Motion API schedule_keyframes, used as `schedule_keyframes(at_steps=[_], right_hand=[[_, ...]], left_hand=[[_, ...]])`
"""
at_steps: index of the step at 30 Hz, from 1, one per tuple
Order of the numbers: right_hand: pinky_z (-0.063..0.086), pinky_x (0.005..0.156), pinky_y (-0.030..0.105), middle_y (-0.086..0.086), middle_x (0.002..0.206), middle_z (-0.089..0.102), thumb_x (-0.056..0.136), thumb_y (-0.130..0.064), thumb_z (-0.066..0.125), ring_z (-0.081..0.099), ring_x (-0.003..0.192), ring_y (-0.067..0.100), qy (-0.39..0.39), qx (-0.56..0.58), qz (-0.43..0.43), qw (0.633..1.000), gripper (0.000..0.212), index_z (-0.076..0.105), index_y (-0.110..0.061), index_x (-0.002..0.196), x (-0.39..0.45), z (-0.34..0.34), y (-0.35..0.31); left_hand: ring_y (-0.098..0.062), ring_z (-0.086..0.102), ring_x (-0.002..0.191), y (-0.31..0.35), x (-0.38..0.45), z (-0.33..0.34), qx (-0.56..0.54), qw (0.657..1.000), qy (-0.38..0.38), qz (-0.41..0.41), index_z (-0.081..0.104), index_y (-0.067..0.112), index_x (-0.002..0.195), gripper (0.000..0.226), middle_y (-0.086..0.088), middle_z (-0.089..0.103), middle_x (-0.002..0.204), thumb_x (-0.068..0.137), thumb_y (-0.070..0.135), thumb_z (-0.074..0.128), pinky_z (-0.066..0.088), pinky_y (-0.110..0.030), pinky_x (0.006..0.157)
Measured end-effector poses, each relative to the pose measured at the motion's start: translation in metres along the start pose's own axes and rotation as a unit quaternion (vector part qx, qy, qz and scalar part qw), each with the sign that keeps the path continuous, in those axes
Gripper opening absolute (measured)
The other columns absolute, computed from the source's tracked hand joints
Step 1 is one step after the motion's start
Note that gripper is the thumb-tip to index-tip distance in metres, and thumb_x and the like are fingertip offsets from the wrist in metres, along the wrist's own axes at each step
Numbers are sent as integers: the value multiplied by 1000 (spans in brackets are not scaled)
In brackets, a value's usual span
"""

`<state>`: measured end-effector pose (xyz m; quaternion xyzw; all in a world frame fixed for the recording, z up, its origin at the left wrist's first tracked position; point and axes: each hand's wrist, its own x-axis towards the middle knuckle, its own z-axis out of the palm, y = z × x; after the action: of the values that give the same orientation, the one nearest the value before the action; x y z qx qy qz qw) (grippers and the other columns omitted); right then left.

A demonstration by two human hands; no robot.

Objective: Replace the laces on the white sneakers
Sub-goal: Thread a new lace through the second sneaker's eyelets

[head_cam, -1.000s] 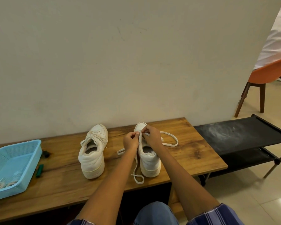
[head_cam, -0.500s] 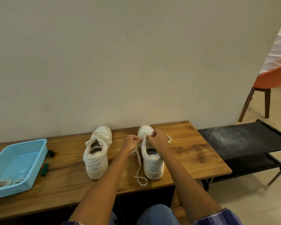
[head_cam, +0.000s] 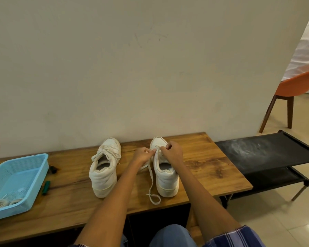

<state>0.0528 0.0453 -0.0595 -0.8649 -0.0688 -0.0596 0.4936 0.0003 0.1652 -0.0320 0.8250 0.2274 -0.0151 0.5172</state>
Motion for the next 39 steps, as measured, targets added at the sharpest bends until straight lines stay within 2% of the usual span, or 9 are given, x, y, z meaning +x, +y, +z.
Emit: schedule_keyframes(at_steps=[4, 7, 9, 13, 16, 19, 24, 30, 39], right_hand=[[32, 54, 25, -3, 62, 45, 77, -13, 63, 40, 58, 12, 31, 55, 16, 998, 21, 46, -15, 64, -3, -5, 0], [34, 55, 26, -3, 62, 43, 77, -12, 63, 38, 58, 11, 59, 132, 60, 988, 23, 44, -15, 64, -5, -11, 1], [36, 57, 28, -3, 63, 44, 76, -14, 64, 39, 60, 11, 68, 153, 74, 983, 23, 44, -15, 64, -5, -12, 2], [39, 59, 30, -2, 65, 46, 76, -16, 64, 41, 62, 13, 66, 151, 82, 983, 19, 47, -13, 67, -5, -10, 2], [40, 59, 30, 0, 67, 48, 76, -17, 64, 43, 64, 13, 70, 155, 88, 981, 18, 48, -13, 69, -5, -10, 2], [39, 57, 28, -1, 65, 46, 76, -16, 64, 42, 62, 13, 71, 163, 89, 980, 20, 46, -13, 67, -6, -11, 2], [36, 54, 26, -2, 64, 44, 75, -14, 63, 39, 59, 12, 81, 176, 95, 977, 22, 44, -14, 64, -5, -12, 1], [39, 56, 28, -1, 64, 48, 74, -16, 65, 43, 61, 13, 76, 147, 85, 983, 18, 49, -12, 67, -4, -9, 0], [32, 51, 22, -3, 62, 47, 75, -14, 64, 40, 57, 11, 47, 87, 31, 995, 18, 48, -12, 66, -3, -8, 0]], left_hand=[[-13, 51, 71, 4, 7, 7, -148, 988, 44, 27, 61, 13, 92, 17, -2, 59, 84, 97, 21, 48, 43, -27, 65], [-16, 57, 61, 15, 7, -1, -573, 816, 76, -32, 53, 7, 85, 24, -4, 59, 71, 101, 16, 38, 51, -37, 73], [-7, 43, 38, 14, 6, -8, -660, 745, 82, -57, 44, 11, 73, 32, 0, 49, 53, 103, 16, 32, 49, -23, 49], [-11, 48, 60, -5, 0, -3, -159, 982, 99, 2, 53, 13, 90, 26, 1, 53, 78, 97, 37, 47, 40, -23, 52], [-16, 54, 91, -20, 7, 7, 52, 994, 42, 84, 64, 12, 96, 22, 2, 61, 97, 92, 33, 57, 44, -31, 77], [-17, 55, 79, -9, 0, 9, -119, 988, 59, 80, 62, 15, 88, 17, -2, 61, 86, 97, 21, 49, 44, -26, 67], [-14, 45, 51, 3, 5, -10, -627, 770, 95, -70, 42, 14, 72, 30, -2, 50, 60, 100, 10, 32, 36, -21, 41], [-24, 54, 69, -19, 7, 30, -173, 972, 136, -75, 58, -1, 95, 33, -15, 55, 80, 99, 19, 32, 46, -34, 62], [-25, 58, 104, -2, 17, 7, 292, 939, 183, 20, 53, 10, 117, 28, -7, 61, 116, 92, 22, 56, 46, -32, 79]])
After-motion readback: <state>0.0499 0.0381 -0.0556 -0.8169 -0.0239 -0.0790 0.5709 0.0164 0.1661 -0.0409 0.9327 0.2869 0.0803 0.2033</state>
